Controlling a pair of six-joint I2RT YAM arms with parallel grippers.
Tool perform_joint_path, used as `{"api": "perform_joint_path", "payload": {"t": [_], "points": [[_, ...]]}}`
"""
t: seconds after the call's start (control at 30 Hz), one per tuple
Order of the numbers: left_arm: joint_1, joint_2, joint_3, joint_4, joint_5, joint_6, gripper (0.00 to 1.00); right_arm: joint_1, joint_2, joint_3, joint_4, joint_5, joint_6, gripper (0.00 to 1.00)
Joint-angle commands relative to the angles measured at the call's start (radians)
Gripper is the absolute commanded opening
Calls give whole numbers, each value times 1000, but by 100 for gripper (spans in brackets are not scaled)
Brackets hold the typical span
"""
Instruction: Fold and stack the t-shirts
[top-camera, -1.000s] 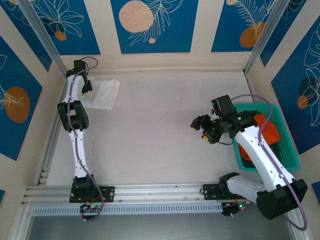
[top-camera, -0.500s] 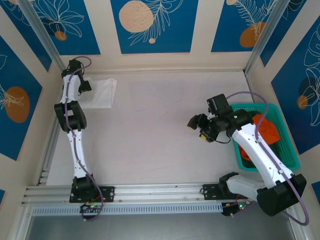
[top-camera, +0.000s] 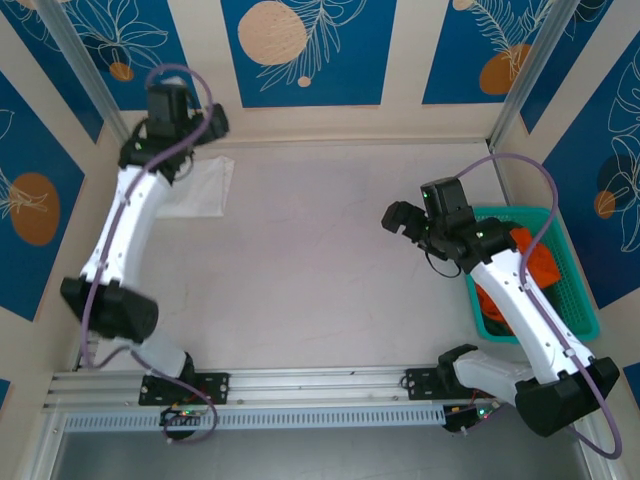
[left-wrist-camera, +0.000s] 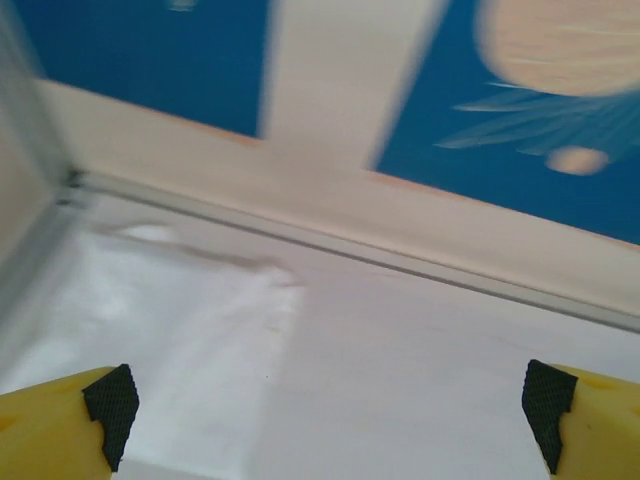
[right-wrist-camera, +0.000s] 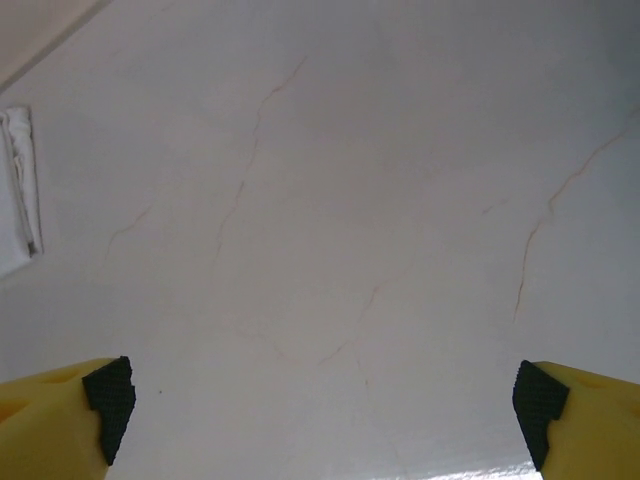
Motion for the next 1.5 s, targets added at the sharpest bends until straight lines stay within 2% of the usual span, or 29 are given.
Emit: {"api": "perform_joint_path", "payload": {"t": [0.0, 0.03, 0.13, 0.27, 0.37, 0.47, 0.53, 0.6, 0.77, 0.87, 1.03, 1.23, 1.37, 1.47], "points": [[-101, -92, -334, 224, -25, -76, 100, 0, 14, -63, 106, 120, -57, 99], [-130, -148, -429, 261, -52, -76, 100, -2, 25, -83, 141, 130, -77, 99], [-140, -325, -682, 308, -156, -98, 100, -2, 59, -151, 267, 127, -174, 99], [-120, -569, -916, 332, -318, 56, 100, -4, 65, -307, 515, 69, -329, 99], [-55, -743, -1108, 389, -352, 131, 100, 1, 56, -412, 646, 108, -400, 99], [39, -864, -1273, 421, -367, 190, 100, 5, 46, -486, 714, 141, -542, 99], [131, -895, -1334, 409, -294, 180, 100, -13, 42, -536, 742, 149, -602, 99], [172, -892, -1378, 434, -241, 172, 100, -52, 26, -577, 759, 107, -630, 99], [178, -799, -1450, 588, -177, 217, 100, -142, -57, -707, 849, 3, -653, 99], [177, -703, -1452, 685, -111, 285, 100, -172, -81, -787, 919, -28, -653, 99], [178, -508, -1405, 858, -2, 350, 100, -226, -79, -827, 1057, -120, -678, 99], [177, -323, -1376, 1107, -15, 314, 100, -270, 79, -801, 1283, -174, -687, 99], [179, -236, -1331, 1171, 10, 357, 100, -278, 181, -760, 1367, -204, -713, 99], [180, -168, -1288, 1201, 85, 382, 100, -282, 209, -761, 1421, -229, -741, 100]]}}
